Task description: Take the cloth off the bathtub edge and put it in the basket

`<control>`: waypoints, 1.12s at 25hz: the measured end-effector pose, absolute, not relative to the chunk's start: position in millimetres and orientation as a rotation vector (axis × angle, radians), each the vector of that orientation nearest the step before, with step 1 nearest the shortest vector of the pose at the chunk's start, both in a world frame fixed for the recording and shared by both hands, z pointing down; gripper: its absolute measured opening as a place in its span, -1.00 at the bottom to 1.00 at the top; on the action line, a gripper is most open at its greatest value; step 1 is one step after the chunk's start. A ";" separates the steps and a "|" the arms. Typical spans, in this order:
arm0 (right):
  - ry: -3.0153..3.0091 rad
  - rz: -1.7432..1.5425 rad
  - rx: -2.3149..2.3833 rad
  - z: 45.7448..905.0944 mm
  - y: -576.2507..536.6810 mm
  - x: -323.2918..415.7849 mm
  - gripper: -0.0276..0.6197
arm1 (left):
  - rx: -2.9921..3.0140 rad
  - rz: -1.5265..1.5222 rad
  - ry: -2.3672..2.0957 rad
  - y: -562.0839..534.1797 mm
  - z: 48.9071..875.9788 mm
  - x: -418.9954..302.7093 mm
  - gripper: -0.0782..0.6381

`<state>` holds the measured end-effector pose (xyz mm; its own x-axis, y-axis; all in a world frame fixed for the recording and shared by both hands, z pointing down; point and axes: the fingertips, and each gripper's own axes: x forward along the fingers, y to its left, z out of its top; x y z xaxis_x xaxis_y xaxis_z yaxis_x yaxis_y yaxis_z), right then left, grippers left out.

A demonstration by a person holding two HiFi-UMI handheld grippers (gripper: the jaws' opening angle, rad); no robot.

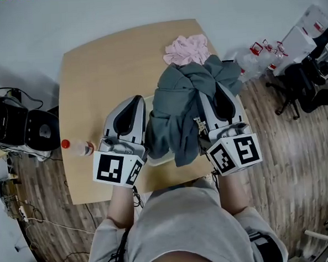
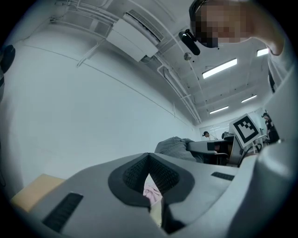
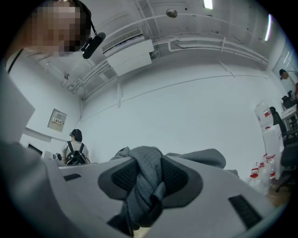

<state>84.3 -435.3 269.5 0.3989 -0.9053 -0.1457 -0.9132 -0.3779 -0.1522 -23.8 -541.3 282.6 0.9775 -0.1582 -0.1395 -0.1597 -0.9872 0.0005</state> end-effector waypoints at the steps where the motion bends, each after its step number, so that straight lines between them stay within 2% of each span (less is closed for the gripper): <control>1: 1.605 0.044 -2.458 273.3 -436.5 86.1 -0.46 | -3.118 0.215 0.237 -542.5 283.9 -21.2 -0.75; 28: 1.529 -0.601 -2.662 429.2 -478.1 109.4 -0.46 | -3.270 0.020 0.124 -578.1 358.9 12.9 -0.75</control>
